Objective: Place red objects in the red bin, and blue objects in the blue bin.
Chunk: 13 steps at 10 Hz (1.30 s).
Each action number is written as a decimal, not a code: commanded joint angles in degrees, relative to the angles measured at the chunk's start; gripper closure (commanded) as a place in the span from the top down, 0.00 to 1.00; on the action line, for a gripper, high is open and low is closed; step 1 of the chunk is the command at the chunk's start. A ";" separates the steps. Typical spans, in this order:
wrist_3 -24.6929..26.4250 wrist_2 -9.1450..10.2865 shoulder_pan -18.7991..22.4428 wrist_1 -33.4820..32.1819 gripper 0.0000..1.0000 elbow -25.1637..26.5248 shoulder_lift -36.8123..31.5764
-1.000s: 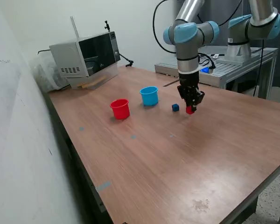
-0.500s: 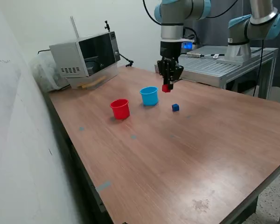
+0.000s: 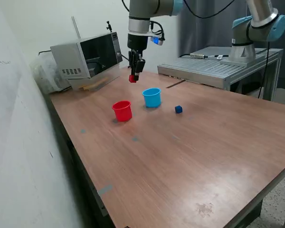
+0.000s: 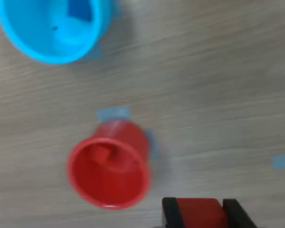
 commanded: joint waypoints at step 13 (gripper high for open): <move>0.23 -2.86 -6.92 2.37 0.00 -11.65 15.58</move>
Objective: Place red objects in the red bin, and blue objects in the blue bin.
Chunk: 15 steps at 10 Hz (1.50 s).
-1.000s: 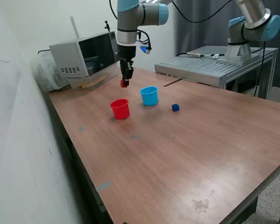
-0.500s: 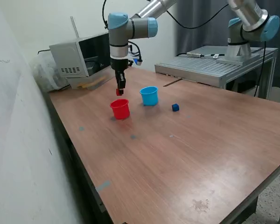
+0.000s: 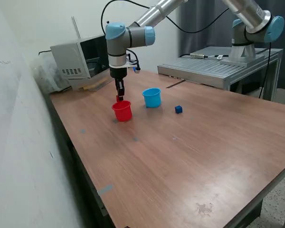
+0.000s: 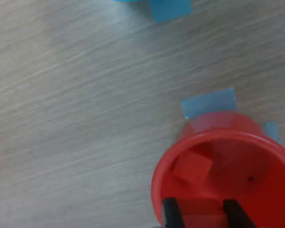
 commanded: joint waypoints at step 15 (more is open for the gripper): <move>-0.24 0.80 1.03 3.46 1.00 24.39 -28.71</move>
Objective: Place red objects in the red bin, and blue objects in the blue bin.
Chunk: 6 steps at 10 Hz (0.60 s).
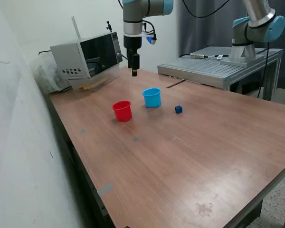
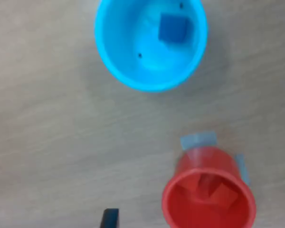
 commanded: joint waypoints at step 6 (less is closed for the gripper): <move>5.79 5.07 4.34 -0.95 1.00 28.15 -17.79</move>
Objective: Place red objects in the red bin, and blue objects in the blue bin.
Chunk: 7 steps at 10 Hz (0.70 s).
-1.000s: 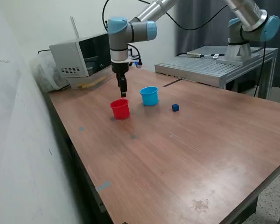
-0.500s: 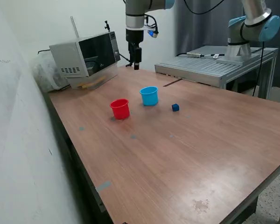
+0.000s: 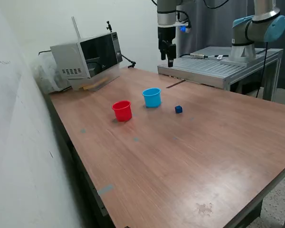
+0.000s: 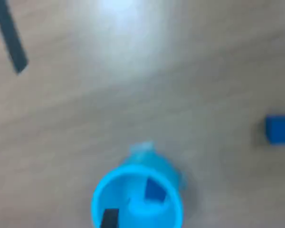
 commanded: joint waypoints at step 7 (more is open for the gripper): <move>2.58 1.80 5.77 -7.40 1.00 0.15 13.66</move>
